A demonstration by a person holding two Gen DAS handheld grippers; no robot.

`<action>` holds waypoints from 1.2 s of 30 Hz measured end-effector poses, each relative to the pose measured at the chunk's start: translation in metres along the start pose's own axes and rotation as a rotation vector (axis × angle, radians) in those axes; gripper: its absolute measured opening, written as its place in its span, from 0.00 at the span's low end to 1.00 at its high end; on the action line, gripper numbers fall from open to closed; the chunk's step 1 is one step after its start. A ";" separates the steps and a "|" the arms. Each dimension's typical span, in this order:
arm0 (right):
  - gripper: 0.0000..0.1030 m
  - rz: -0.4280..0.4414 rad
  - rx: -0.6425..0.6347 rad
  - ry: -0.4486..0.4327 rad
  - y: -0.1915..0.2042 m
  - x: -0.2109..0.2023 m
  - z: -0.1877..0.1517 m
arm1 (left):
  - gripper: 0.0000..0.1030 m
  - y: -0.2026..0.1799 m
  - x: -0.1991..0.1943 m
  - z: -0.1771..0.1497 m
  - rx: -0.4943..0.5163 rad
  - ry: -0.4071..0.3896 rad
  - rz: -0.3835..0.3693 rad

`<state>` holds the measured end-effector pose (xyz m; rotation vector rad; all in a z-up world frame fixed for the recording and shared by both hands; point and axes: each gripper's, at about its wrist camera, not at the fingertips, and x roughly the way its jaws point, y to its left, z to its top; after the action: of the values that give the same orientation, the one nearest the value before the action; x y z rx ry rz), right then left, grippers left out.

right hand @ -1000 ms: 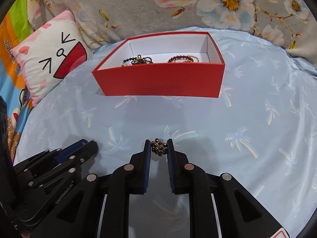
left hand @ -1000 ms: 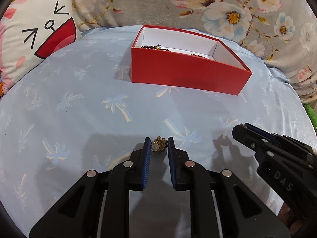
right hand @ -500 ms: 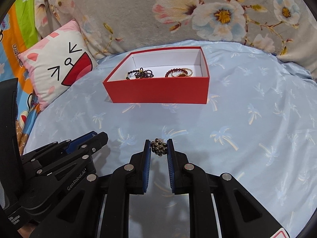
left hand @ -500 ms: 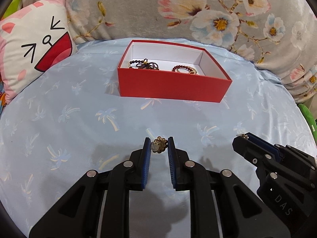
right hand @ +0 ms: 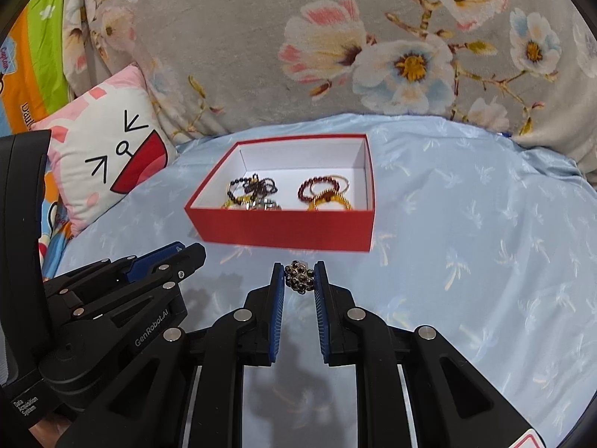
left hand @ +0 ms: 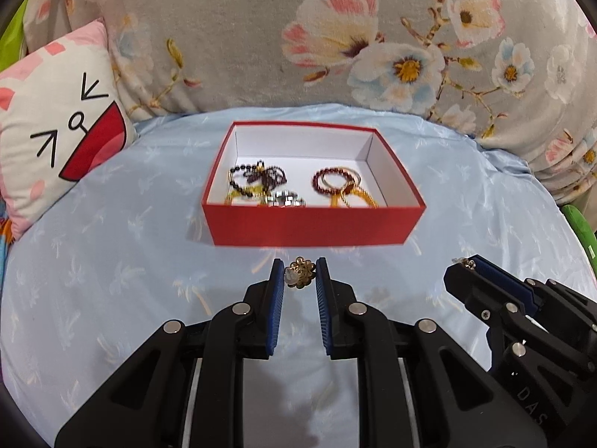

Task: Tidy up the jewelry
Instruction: 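Carry both charms into the red box and lower them inside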

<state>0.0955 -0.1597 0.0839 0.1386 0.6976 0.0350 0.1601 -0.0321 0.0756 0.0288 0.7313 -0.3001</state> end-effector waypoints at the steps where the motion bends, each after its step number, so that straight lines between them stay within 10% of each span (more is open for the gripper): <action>1: 0.15 -0.002 -0.004 -0.006 0.000 0.001 0.005 | 0.16 0.000 0.001 0.008 0.003 -0.010 0.006; 36: 0.15 -0.037 -0.007 0.017 -0.026 0.135 0.092 | 0.16 0.016 0.125 0.098 0.019 -0.001 0.108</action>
<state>0.2578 -0.1855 0.0634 0.1186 0.7164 0.0030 0.3160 -0.0619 0.0649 0.0861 0.7231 -0.2044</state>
